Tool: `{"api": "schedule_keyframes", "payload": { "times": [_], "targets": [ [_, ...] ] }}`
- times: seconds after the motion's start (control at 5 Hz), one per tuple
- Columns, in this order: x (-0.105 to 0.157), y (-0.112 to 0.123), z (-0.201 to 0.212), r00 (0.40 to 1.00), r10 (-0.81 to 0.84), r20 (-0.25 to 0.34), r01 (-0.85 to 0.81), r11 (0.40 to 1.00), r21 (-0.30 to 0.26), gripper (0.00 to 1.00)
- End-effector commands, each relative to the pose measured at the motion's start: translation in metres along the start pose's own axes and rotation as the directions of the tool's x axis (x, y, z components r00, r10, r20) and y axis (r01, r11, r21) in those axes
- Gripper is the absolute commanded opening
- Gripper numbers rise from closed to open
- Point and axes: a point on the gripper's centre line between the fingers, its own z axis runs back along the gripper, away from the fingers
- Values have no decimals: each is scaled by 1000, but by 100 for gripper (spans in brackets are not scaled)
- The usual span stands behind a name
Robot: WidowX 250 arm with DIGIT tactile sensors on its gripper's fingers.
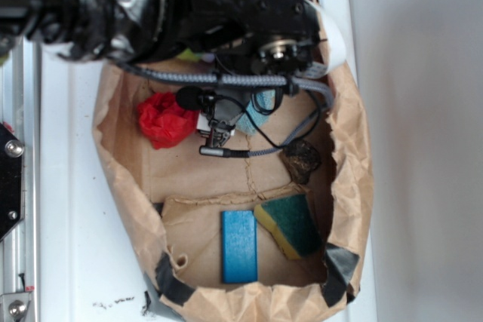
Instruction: Grab the green animal.
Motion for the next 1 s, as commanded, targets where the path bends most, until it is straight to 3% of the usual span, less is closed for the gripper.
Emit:
{"api": "schedule_keyframes", "payload": {
  "times": [0.0,0.8],
  "targets": [
    [6,11,35,1000,17,17,-16,999,-49,100],
    [12,33,15,998,59,8,-59,998,33,100]
  ]
}}
